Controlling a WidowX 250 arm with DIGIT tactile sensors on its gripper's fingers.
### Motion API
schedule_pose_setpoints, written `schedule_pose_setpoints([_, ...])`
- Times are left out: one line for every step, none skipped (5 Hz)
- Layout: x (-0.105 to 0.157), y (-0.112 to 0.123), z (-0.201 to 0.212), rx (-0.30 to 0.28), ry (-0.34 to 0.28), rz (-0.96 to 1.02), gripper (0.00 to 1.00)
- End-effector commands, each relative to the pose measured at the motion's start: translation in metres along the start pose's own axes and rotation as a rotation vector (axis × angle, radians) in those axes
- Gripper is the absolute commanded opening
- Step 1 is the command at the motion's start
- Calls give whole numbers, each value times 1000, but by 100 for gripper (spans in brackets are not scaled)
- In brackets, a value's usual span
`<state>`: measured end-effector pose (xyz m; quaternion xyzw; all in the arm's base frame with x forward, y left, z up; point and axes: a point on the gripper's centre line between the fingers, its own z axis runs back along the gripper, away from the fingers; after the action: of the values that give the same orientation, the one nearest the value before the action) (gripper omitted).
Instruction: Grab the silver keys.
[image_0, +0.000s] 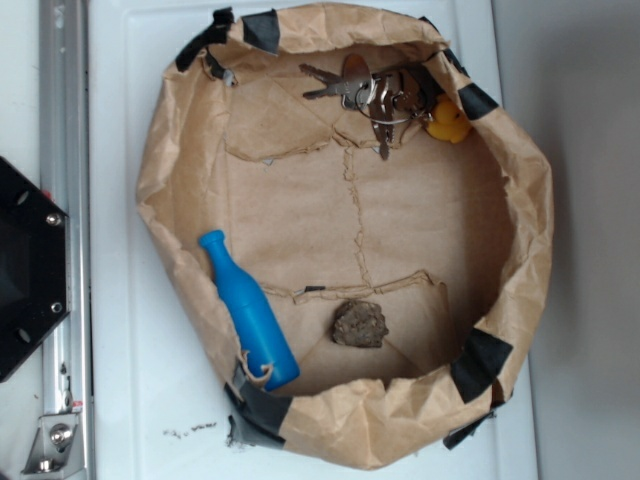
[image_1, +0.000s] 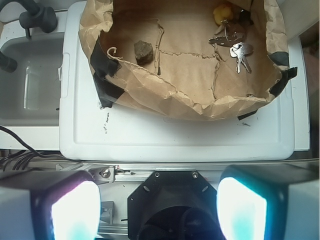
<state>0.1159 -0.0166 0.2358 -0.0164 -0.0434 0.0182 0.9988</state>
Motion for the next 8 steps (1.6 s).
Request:
schedule_pose_setpoints([0,0,0,0,0,0,100])
schedule_pose_setpoints([48,1,-10,30,-123,111,100])
schedule_pose_setpoints([91,11,-23,10,-194,108,100])
schedule_pose_setpoints([104,22,-39,-92,-227,23,100])
schedule_pose_setpoints([95,37,-57,-105,-265,-59,100])
schedule_pose_setpoints([90,44,-79,-66,-321,-134,100])
schedule_pose_setpoints([104,44,-108,34,-332,-125,100])
schedule_pose_setpoints([126,46,-123,90,-324,-63,100])
